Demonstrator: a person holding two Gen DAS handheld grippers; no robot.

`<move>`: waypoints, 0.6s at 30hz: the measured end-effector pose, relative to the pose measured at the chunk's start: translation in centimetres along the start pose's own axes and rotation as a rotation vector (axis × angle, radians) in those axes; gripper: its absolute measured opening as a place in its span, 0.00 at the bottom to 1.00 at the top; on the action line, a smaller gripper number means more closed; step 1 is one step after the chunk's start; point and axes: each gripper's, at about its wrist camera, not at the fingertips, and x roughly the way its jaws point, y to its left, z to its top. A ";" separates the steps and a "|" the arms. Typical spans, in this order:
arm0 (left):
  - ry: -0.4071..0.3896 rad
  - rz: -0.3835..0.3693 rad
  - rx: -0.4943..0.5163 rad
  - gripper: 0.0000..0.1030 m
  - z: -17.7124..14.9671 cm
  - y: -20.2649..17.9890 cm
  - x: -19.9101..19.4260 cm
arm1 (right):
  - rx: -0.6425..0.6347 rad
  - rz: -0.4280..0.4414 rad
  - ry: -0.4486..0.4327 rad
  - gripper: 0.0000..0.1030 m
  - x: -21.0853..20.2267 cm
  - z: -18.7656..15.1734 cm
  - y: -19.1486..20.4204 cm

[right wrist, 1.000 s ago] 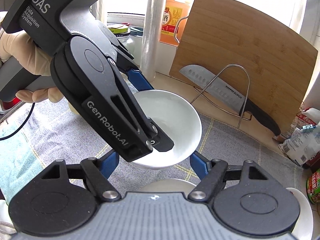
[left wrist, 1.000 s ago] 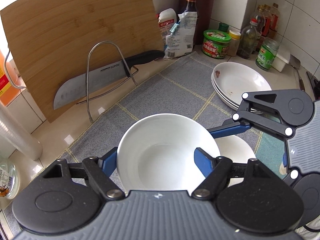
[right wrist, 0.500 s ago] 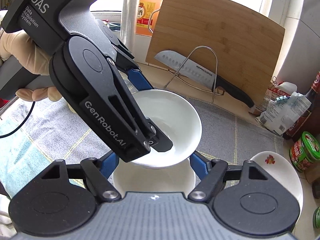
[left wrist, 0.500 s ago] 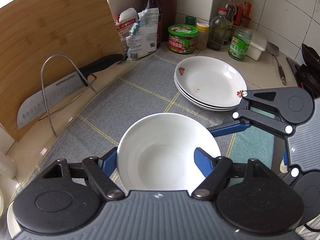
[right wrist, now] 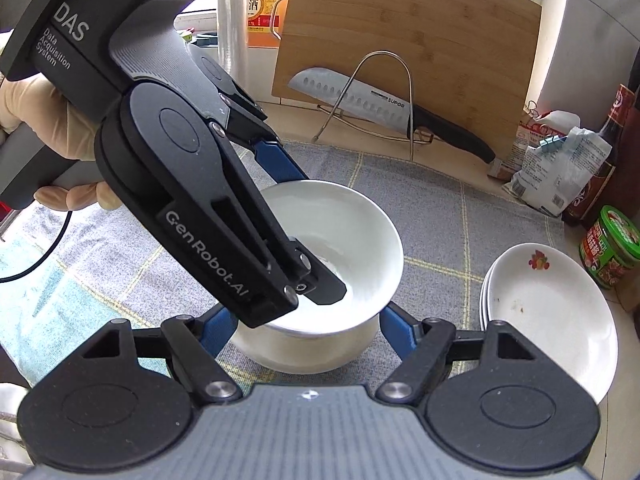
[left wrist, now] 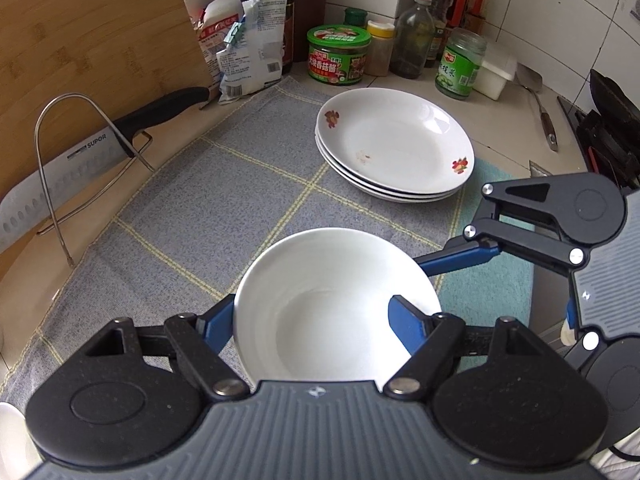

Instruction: Organize plates and bowls

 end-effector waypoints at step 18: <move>0.027 -0.021 -0.008 0.77 -0.7 0.0 1.3 | 0.009 0.015 0.042 0.79 0.7 -0.6 0.0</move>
